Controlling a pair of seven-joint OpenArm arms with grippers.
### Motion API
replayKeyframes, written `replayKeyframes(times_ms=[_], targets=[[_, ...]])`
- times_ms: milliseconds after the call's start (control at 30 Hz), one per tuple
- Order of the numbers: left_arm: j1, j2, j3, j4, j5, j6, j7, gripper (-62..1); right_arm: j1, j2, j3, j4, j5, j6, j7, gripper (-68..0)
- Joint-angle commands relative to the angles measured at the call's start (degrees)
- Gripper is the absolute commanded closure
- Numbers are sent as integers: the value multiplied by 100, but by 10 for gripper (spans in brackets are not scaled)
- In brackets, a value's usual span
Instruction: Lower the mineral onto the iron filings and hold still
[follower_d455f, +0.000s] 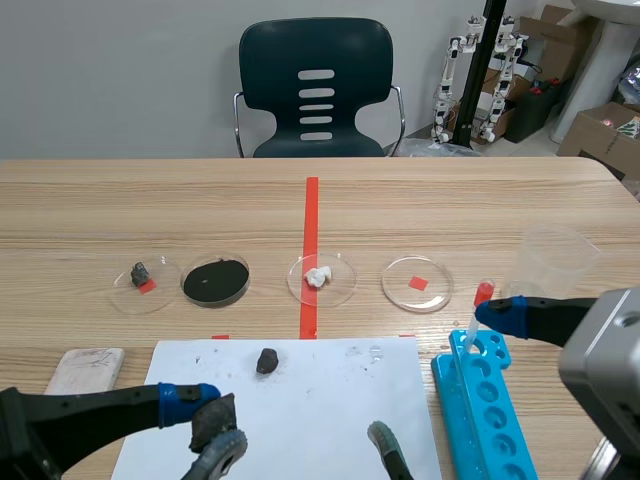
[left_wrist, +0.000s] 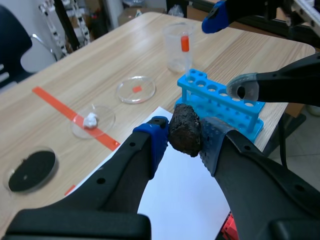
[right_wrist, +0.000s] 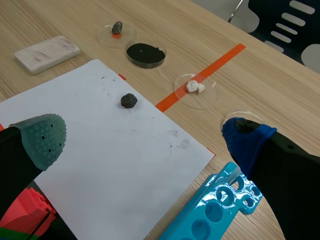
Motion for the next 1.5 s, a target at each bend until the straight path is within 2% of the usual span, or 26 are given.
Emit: replayKeyframes(times_ms=[0, 167, 233, 333, 533, 633, 1467], targets=[[-96, 81, -31, 26, -221, 4, 37, -100, 4, -15, 37, 116, 39, 0, 81, -679], [-101, 125, -356, 26, -1259, 245, 457, -100, 4, -15, 37, 116, 39, 0, 81, -679], [-101, 127, -503, 26, -1464, 240, 540, -100, 4, -15, 37, 116, 39, 0, 81, -679], [-114, 243, -699, 26, -1447, 238, 651, -100, 4, -15, 37, 116, 39, 0, 81, -679], [-116, 778, -1123, 26, -1283, 164, 879, -100, 4, -15, 37, 116, 39, 0, 81, -679], [-116, 789, -1141, 26, -1287, 87, 901, -100, 4, -15, 37, 116, 39, 0, 81, -679], [-116, 789, -1141, 26, -1283, 90, 881, -100, 4, -15, 37, 116, 39, 0, 81, -679]])
